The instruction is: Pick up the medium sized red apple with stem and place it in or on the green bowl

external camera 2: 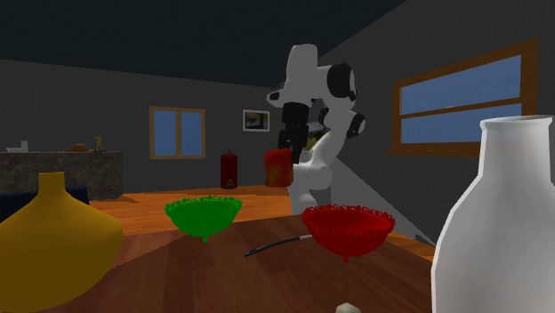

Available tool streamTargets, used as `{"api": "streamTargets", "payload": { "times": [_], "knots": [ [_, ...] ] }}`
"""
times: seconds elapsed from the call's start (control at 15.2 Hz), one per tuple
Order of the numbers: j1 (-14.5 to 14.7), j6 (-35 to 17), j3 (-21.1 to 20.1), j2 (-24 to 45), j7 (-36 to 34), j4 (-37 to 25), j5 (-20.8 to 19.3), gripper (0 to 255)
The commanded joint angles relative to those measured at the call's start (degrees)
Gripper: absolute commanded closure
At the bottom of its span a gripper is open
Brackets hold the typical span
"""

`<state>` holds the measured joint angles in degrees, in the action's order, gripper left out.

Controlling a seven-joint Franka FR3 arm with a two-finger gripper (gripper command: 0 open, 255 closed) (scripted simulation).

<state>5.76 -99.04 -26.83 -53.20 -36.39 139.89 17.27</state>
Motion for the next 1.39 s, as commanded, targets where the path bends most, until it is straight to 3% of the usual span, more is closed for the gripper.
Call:
{"api": "streamTargets", "payload": {
  "times": [0.0, 0.46, 1.32],
  "knots": [
    [-0.2, 1.4, 0.4, 0.3, 0.0, -1.7, -0.4, 255],
    [-1.0, 5.7, 1.6, 1.8, -0.1, -7.4, -1.7, 255],
    [-10.7, -2.4, 1.4, 27.6, 4.7, -24.4, -9.7, 255]
  ]
}}
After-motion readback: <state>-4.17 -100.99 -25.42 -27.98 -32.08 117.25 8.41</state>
